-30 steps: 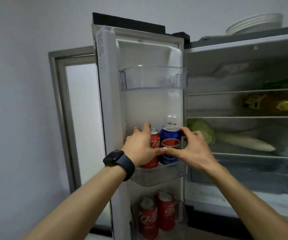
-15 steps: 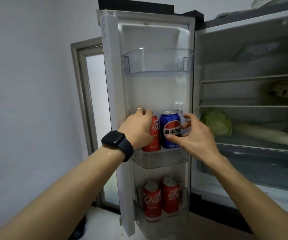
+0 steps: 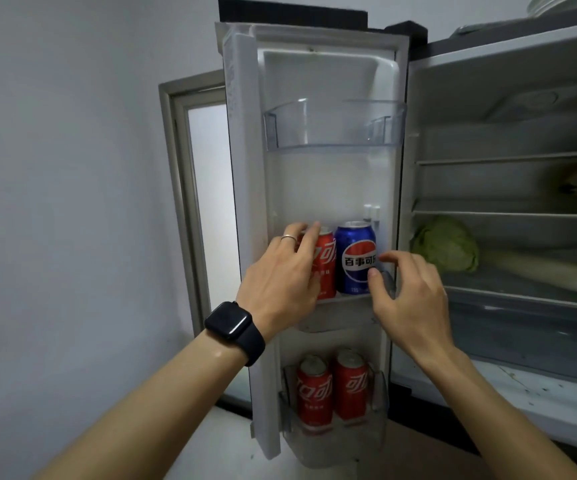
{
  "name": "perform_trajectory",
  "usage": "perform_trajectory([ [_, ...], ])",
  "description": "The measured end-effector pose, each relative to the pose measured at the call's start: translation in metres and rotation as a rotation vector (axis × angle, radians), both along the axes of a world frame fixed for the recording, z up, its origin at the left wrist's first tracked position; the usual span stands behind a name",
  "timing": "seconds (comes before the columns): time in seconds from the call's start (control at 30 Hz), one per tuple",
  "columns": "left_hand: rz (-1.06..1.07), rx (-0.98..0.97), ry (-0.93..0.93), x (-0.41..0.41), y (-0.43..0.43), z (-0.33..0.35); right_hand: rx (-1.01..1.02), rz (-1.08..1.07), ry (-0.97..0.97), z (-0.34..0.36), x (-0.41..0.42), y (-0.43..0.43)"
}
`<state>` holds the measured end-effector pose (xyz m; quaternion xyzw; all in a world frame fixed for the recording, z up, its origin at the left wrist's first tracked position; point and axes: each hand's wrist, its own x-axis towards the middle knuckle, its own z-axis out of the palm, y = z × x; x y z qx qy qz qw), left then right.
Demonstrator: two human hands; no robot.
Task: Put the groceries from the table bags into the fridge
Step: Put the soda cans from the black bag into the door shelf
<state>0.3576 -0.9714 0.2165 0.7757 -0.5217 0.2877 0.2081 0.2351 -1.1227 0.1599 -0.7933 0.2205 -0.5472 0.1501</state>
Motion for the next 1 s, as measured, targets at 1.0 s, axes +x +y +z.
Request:
perform_trajectory([
  [1.0,0.765,0.152,0.360,0.055,0.648,-0.245,-0.138,0.764,0.444,-0.184,0.144,0.576],
])
